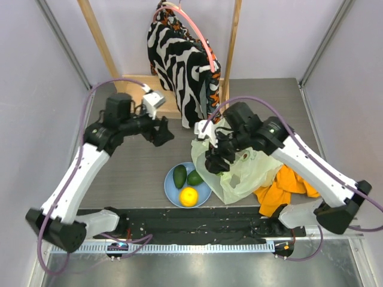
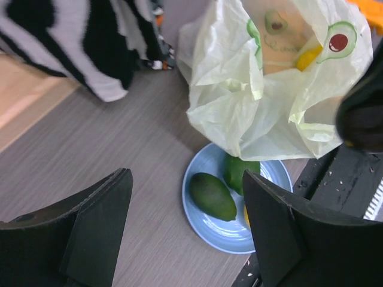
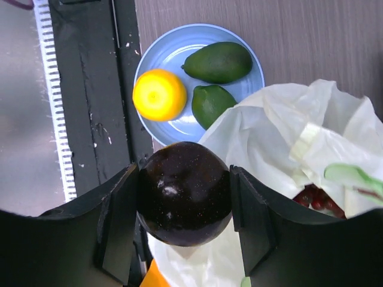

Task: Take the fake fruits out of the plastic bag
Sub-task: Take out the fake fruit from the plastic bag, then place the fake fruit on the plate.

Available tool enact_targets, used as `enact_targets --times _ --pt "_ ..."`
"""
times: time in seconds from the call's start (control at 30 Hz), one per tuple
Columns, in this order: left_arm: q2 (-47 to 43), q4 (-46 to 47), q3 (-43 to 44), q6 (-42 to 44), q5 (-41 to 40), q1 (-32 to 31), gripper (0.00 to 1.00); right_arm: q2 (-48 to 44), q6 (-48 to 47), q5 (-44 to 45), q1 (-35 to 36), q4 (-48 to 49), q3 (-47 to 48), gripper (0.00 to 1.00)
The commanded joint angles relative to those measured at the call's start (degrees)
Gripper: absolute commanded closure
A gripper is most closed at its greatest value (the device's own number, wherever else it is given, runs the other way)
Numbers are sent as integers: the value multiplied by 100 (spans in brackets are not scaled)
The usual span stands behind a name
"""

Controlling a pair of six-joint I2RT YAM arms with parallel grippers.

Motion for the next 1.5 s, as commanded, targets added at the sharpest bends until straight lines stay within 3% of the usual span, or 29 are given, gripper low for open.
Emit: enact_targets --times 0.0,0.1,0.27,0.6,0.7,0.8,0.83,1.0,1.2,1.3,1.47 --pt "-1108 -180 -318 11 188 563 20 584 33 232 680 561 89 71" --pt "-1566 -381 -363 -77 224 1116 20 1191 -162 478 1208 579 -43 71" --pt "-2043 -610 -337 -33 259 1425 19 1333 -328 1128 1279 1088 -1027 71" --pt "-2342 -699 -635 -138 426 1496 19 1771 -215 1156 1385 1650 -1485 66" --pt "-2368 -629 -749 -209 487 1496 19 1991 -144 1138 1420 1739 -1389 57" --pt "-2316 -576 -811 -244 601 1496 19 2036 -179 1461 1499 1661 -1292 30" --pt "-2289 -549 -794 -261 628 1496 19 2001 -232 1620 1508 1652 -1300 14" --pt "-1992 -260 -688 -445 803 1496 18 1308 -443 2052 1464 950 -811 5" --pt "-1271 171 -671 -333 954 1137 12 639 -275 1920 604 -18 62 1" --pt "-621 312 -513 89 409 417 10 358 -495 2087 -71 104 -287 2" --pt "645 392 14 239 558 -164 8 77 -505 2569 -741 667 -1411 2"
